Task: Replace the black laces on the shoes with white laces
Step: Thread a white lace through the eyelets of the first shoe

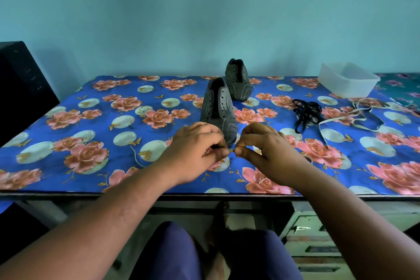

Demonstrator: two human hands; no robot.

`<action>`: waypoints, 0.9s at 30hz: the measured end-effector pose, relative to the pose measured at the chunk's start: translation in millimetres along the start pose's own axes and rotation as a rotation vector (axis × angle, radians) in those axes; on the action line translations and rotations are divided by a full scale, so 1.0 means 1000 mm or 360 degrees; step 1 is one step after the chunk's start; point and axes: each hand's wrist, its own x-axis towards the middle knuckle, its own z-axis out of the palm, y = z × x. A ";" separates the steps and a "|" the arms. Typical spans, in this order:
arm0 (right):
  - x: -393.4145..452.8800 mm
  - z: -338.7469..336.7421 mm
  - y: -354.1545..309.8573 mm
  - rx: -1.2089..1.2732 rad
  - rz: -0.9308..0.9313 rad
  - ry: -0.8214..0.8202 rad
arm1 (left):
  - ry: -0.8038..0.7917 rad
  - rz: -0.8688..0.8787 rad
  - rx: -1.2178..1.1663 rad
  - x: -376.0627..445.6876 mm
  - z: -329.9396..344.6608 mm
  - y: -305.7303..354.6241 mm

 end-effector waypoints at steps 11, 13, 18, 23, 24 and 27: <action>-0.023 -0.030 0.053 -0.0098 0.0137 0.0051 | 0.0139 -0.0299 0.0333 -0.023 -0.029 -0.079; -0.026 -0.033 0.060 -0.0065 0.0171 0.0069 | 0.0113 -0.0441 0.0353 -0.030 -0.035 -0.092; -0.018 -0.020 0.041 0.0012 0.0114 0.0067 | 0.0047 -0.0411 0.0322 -0.020 -0.027 -0.073; -0.004 -0.008 0.017 0.0093 -0.0007 0.0037 | -0.0032 -0.0076 -0.0030 0.002 -0.006 -0.009; -0.002 -0.007 0.014 0.0098 -0.0033 0.0032 | -0.0020 -0.0018 -0.0072 0.005 -0.001 -0.001; 0.001 -0.008 0.007 0.0097 -0.0079 0.0011 | 0.0018 -0.0010 -0.0356 0.010 0.010 0.005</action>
